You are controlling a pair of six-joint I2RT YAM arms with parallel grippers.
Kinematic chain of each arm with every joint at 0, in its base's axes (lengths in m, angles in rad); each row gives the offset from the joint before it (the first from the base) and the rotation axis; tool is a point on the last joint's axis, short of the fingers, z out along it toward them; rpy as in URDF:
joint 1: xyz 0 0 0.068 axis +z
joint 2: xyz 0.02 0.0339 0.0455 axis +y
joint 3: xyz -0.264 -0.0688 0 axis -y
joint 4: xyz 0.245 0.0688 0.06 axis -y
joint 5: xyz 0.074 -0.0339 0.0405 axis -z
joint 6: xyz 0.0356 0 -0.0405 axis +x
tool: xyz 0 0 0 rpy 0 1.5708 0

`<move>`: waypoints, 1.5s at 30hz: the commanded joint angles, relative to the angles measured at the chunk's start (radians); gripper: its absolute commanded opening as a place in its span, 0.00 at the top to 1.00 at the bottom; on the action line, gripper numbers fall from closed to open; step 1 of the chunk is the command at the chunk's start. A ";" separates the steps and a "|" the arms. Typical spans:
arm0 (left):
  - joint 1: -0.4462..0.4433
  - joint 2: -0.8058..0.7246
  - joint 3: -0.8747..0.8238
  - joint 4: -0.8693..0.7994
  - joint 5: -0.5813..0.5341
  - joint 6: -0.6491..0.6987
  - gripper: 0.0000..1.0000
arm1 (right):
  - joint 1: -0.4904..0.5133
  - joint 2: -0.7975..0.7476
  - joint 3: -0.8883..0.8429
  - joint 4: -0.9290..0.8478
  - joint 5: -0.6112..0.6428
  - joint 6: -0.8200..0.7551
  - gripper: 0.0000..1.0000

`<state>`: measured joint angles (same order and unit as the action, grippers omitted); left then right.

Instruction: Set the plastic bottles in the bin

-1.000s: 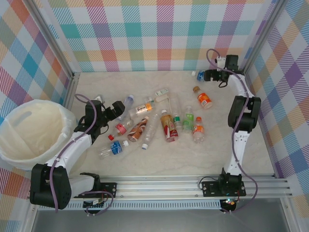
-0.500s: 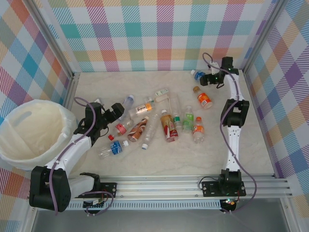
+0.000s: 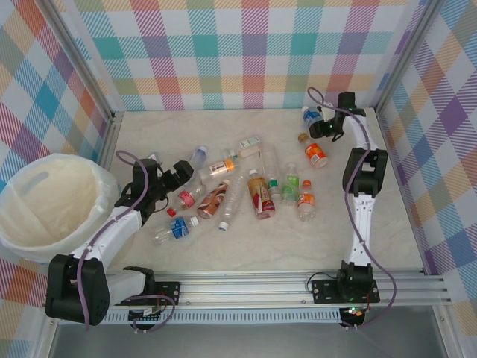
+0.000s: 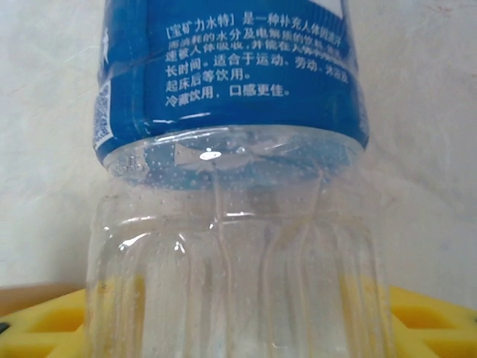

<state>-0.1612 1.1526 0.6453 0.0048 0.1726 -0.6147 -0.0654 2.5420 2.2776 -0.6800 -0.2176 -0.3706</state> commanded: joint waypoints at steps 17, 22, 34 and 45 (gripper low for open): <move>-0.130 0.145 0.109 0.267 0.302 -0.181 0.00 | 0.266 -0.988 -1.148 0.640 -0.302 0.555 0.42; -0.168 0.211 0.159 0.355 0.367 -0.229 0.00 | 0.390 -1.067 -1.285 0.714 -0.250 0.629 0.40; -0.183 0.326 0.313 0.275 0.427 -0.179 0.00 | 0.470 -1.139 -1.385 0.771 -0.252 0.608 0.38; -0.184 0.438 0.420 0.317 0.455 -0.196 0.00 | 0.483 -1.092 -1.390 0.816 -0.340 0.569 0.37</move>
<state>-0.3271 1.5806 1.0210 0.2905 0.5953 -0.8120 0.4103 1.4303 0.8780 0.0902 -0.5041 0.2283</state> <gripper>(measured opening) 0.999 0.633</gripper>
